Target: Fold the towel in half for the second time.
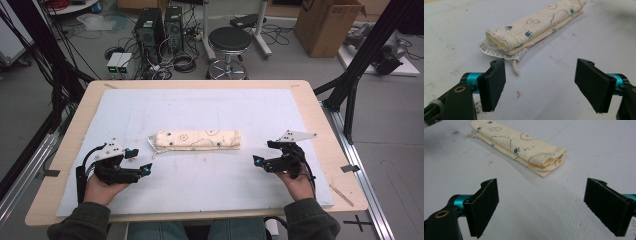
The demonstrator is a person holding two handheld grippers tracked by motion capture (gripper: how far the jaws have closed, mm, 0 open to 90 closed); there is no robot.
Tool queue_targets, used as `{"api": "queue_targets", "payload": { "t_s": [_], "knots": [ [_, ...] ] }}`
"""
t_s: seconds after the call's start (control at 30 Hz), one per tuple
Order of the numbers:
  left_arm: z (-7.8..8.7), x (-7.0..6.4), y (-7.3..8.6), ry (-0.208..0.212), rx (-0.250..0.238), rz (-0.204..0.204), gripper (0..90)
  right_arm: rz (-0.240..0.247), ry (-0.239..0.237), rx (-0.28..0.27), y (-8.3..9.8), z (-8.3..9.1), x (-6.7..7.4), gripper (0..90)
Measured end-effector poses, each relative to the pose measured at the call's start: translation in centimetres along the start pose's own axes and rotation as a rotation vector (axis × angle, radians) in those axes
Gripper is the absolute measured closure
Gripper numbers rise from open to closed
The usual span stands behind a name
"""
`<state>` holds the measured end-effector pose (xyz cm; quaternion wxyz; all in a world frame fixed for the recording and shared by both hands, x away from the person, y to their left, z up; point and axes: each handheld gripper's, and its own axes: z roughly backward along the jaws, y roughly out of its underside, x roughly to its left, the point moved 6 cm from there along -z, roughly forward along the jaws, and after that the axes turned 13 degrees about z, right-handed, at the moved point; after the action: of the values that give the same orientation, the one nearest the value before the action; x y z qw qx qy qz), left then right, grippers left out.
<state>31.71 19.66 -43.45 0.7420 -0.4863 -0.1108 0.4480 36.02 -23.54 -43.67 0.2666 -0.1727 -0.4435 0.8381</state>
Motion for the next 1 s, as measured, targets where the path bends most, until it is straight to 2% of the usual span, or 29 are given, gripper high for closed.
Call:
{"api": "queue_targets", "payload": {
  "t_s": [0.33, 0.77, 1.0],
  "knots": [
    [0.8, -0.1, 1.0, -0.015, -0.010, 0.002, 24.6, 0.002, 0.005, 0.012, 1.1, 0.6, 0.6, 12.0],
    [1.1, -0.6, 2.5, -0.030, 0.012, -0.004, 24.2, 0.008, 0.002, 0.014, 2.2, 1.3, 1.4, 12.0],
    [1.5, -0.9, 3.0, -0.041, 0.006, -0.010, 23.7, 0.001, 0.002, 0.011, 2.9, 2.0, 1.7, 12.0]
  ]
}}
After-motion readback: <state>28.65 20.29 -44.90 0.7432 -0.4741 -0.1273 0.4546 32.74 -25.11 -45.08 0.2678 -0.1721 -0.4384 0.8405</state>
